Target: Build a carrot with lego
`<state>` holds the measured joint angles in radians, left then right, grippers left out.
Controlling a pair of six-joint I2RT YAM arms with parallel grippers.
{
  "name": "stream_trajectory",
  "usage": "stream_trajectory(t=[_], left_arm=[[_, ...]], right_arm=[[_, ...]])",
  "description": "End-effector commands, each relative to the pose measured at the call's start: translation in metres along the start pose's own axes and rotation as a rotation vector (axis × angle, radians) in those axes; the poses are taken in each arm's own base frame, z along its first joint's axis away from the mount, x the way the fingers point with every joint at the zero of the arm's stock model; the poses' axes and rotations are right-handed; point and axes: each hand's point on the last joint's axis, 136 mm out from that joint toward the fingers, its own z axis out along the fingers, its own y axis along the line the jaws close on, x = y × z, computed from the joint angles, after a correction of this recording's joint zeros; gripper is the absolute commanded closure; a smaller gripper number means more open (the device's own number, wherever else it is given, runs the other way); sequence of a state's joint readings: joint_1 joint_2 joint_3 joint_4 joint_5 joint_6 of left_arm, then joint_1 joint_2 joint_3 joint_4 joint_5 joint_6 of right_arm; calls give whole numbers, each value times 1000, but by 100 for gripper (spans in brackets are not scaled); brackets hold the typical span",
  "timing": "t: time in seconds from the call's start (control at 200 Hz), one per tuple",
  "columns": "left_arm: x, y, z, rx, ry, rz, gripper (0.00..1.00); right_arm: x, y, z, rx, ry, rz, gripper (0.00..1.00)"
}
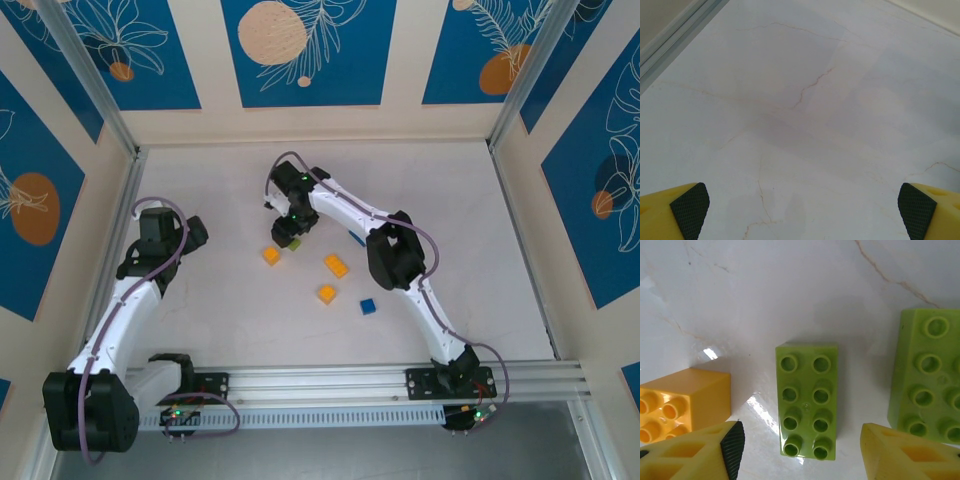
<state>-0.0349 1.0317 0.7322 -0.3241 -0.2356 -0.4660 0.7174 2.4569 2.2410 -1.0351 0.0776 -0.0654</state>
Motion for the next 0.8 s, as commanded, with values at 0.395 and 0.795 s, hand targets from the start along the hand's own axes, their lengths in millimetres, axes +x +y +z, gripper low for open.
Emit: stream_trajectory(t=[0.395, 0.795], left_arm=[[-13, -5, -5, 24, -19, -27, 1], [-13, -4, -6, 27, -16, -30, 1]], right_arm=[[2, 8, 15, -49, 31, 6, 41], [0, 7, 22, -53, 31, 20, 42]])
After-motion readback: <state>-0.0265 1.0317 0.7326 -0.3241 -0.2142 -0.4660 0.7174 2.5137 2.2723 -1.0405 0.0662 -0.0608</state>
